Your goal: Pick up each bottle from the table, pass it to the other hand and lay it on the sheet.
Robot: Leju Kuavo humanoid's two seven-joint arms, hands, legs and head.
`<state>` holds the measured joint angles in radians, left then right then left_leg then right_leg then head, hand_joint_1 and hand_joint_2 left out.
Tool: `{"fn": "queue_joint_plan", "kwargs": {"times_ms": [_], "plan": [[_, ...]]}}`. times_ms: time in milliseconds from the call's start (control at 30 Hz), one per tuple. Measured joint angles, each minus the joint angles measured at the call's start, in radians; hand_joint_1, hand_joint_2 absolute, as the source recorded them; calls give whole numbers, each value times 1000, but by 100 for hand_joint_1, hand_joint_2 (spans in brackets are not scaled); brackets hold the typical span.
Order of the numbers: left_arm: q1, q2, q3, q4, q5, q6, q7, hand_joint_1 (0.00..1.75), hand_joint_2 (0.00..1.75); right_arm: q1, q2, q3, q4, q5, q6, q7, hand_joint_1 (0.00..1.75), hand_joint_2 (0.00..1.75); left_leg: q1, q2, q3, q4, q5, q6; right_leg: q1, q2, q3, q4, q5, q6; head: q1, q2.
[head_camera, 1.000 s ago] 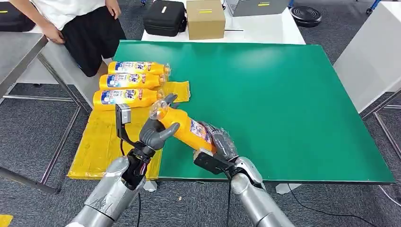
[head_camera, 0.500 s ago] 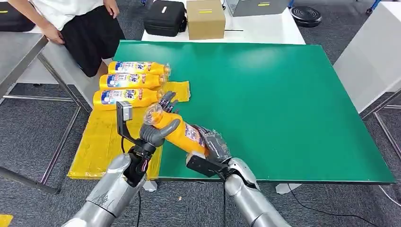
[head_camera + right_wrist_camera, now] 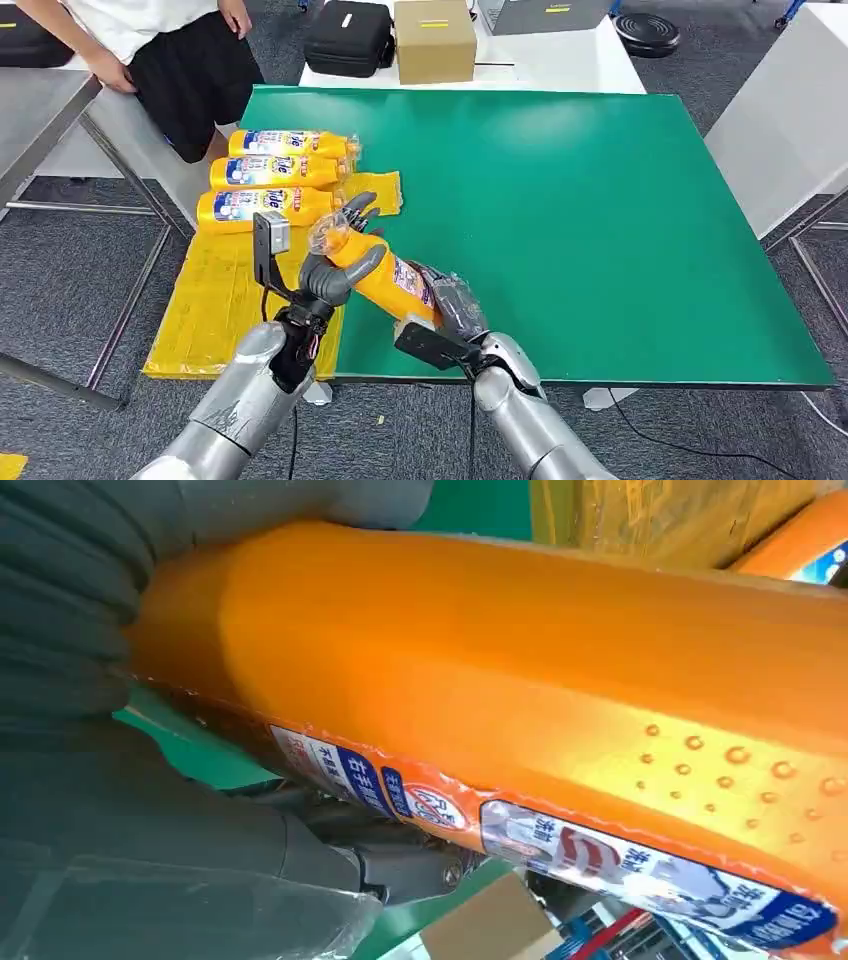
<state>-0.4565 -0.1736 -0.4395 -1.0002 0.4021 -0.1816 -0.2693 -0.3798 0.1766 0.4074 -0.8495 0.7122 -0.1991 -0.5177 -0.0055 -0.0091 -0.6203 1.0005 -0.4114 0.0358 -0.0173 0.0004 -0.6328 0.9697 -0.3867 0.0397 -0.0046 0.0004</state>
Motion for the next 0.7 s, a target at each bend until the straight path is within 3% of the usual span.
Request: {"fn": "queue_joint_plan", "kwargs": {"times_ms": [400, 433, 467, 500, 700], "plan": [[0, 0, 0, 0, 0, 0, 0, 28, 175, 0, 0, 0, 0, 0, 0, 0, 175, 175, 0, 0, 0, 0, 0, 0, 0, 0, 0, 0, 0, 0, 0, 0], [0, 0, 0, 0, 0, 0, 0, 141, 175, 0, 0, 0, 0, 0, 0, 0, 175, 175, 0, 0, 0, 0, 0, 0, 0, 0, 0, 0, 0, 0, 0, 0], [0, 0, 0, 0, 0, 0, 0, 166, 175, 0, 0, 0, 0, 0, 0, 0, 175, 175, 0, 0, 0, 0, 0, 0, 0, 0, 0, 0, 0, 0, 0, 0], [0, 0, 0, 1, 0, 0, 0, 175, 175, 0, 0, 0, 0, 0, 0, 0, 175, 175, 0, 0, 0, 0, 0, 0, 0, 0, 0, 0, 0, 0, 0, 0], [-1, -2, 0, 3, -15, 4, -2, 175, 175, 0, 0, -1, 0, -4, 0, 4, 175, 175, 0, 0, 0, 0, 0, 0, 0, 0, 0, 0, 0, 0, 0, 0]]}}
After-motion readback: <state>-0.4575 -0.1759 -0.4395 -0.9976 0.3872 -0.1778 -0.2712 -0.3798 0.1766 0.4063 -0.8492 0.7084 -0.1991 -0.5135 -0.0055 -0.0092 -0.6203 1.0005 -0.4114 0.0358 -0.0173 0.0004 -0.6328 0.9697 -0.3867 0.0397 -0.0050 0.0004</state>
